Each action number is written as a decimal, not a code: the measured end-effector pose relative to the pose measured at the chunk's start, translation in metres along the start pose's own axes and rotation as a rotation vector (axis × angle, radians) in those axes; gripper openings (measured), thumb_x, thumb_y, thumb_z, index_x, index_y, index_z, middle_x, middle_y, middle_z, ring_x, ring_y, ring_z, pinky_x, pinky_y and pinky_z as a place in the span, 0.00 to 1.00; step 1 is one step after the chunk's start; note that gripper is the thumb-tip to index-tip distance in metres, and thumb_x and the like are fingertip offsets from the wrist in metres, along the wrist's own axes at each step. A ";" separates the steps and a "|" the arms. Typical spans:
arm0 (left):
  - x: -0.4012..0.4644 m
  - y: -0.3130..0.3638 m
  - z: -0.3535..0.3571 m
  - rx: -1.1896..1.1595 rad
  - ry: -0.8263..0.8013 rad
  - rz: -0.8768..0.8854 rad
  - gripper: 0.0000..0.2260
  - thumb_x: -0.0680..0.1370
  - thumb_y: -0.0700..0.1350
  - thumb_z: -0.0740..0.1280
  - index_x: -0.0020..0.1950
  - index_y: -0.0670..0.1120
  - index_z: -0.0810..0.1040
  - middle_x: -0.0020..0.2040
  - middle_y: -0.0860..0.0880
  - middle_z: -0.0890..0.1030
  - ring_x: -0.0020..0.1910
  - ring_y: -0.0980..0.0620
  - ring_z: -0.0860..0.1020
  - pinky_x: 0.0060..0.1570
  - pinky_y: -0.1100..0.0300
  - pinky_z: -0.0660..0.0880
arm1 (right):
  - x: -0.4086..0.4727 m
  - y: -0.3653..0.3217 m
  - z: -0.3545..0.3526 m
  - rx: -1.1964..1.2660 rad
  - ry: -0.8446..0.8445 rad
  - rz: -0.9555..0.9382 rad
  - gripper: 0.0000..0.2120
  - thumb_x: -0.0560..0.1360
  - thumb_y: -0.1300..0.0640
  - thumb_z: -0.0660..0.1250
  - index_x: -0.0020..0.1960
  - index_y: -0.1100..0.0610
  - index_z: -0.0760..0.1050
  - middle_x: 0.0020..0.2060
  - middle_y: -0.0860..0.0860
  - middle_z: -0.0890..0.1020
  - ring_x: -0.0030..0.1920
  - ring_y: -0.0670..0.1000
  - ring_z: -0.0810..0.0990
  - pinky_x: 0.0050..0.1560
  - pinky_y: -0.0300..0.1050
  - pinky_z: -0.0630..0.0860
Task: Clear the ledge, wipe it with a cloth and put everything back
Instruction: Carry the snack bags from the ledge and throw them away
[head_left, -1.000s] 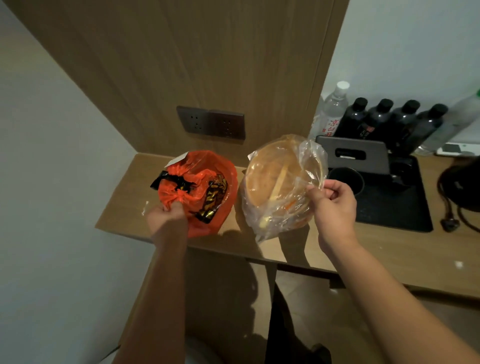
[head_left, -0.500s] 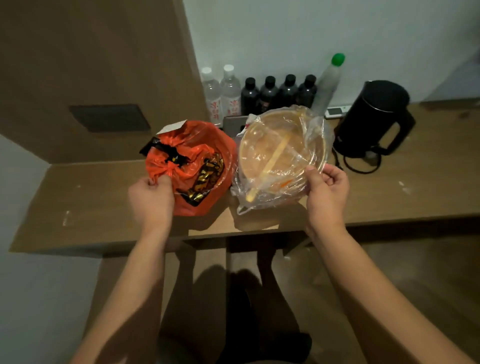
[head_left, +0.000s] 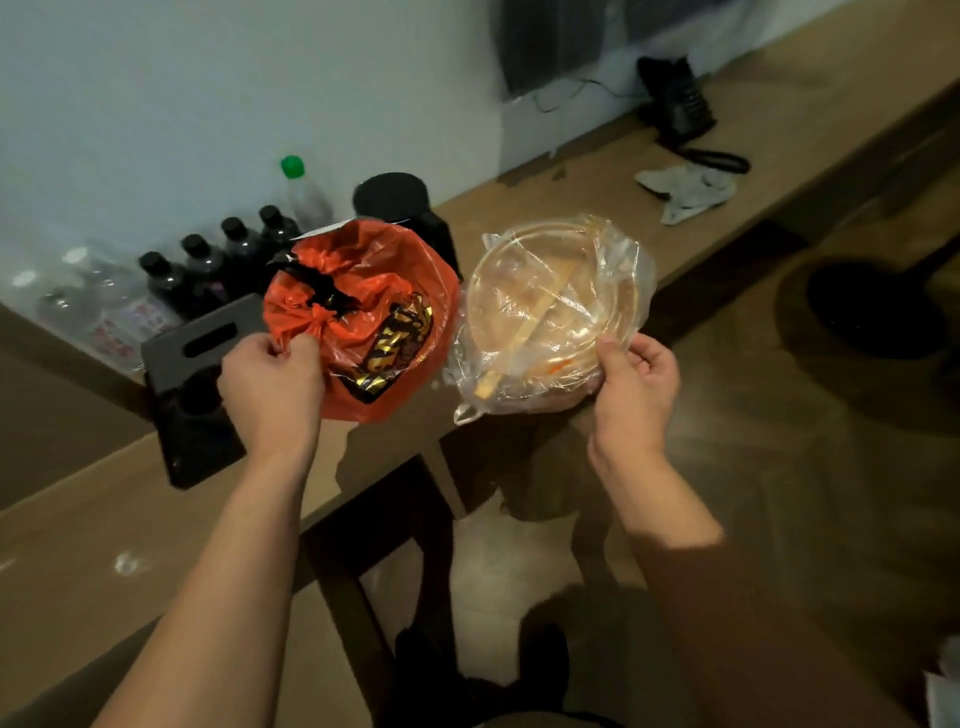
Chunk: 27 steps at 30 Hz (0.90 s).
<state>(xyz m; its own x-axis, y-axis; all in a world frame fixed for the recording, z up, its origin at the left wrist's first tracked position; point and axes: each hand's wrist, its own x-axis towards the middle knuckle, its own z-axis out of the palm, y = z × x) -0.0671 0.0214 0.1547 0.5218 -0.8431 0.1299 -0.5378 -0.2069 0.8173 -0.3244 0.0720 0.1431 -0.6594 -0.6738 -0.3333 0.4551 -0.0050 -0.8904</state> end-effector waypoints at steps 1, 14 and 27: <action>-0.009 0.013 0.018 -0.004 -0.039 0.004 0.15 0.72 0.50 0.63 0.35 0.38 0.72 0.32 0.43 0.77 0.29 0.44 0.72 0.31 0.50 0.69 | 0.009 -0.008 -0.017 0.019 0.038 -0.003 0.12 0.78 0.64 0.68 0.59 0.59 0.71 0.42 0.52 0.78 0.32 0.41 0.77 0.33 0.31 0.74; -0.150 0.151 0.224 0.040 -0.524 0.224 0.14 0.77 0.46 0.65 0.32 0.44 0.71 0.30 0.46 0.73 0.32 0.42 0.73 0.34 0.53 0.66 | 0.086 -0.091 -0.223 0.130 0.610 -0.119 0.14 0.78 0.64 0.68 0.62 0.58 0.70 0.50 0.51 0.80 0.44 0.46 0.81 0.44 0.36 0.80; -0.208 0.278 0.416 0.053 -0.826 0.391 0.10 0.80 0.45 0.64 0.41 0.43 0.77 0.31 0.48 0.74 0.29 0.48 0.72 0.27 0.57 0.65 | 0.208 -0.165 -0.301 0.180 0.912 -0.150 0.15 0.79 0.55 0.69 0.63 0.52 0.70 0.54 0.48 0.77 0.52 0.48 0.80 0.47 0.39 0.79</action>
<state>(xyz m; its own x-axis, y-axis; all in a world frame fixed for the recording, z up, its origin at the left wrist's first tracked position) -0.6009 -0.0677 0.1216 -0.3323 -0.9407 -0.0679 -0.6169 0.1624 0.7701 -0.7166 0.1553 0.1271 -0.8978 0.1816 -0.4013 0.3632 -0.2104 -0.9076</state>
